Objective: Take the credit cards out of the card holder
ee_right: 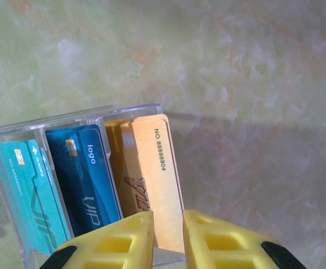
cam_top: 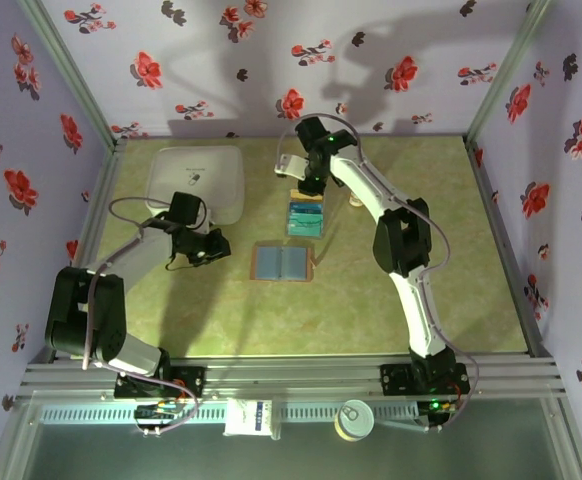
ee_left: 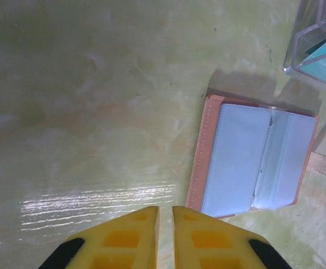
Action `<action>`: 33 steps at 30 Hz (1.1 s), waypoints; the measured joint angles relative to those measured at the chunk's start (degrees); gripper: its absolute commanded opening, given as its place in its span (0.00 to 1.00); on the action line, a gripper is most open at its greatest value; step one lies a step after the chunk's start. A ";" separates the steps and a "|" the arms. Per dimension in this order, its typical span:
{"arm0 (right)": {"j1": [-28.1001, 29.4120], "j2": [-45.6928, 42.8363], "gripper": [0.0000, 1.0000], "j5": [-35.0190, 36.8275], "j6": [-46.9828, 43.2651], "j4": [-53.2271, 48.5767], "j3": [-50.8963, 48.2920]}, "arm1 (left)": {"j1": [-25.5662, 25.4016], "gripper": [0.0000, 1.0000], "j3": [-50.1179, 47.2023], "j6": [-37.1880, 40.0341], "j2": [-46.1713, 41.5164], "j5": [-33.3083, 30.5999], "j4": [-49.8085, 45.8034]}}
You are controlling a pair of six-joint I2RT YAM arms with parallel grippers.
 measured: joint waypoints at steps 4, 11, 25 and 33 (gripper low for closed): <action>-0.66 -3.15 0.24 -0.02 1.27 1.95 -4.07 | 0.90 0.15 0.00 0.44 -1.68 -0.39 -0.44; -2.21 -12.70 0.26 -0.74 5.84 8.70 -14.25 | 3.19 0.20 0.00 2.01 -5.14 -2.32 -1.79; -4.39 -30.53 0.53 1.55 18.38 24.00 -39.67 | 9.33 0.69 -0.83 4.79 -11.15 -9.90 -2.47; -8.87 -46.18 0.99 6.03 27.41 33.81 -58.31 | 9.51 1.00 -5.46 4.48 -16.24 -19.91 0.66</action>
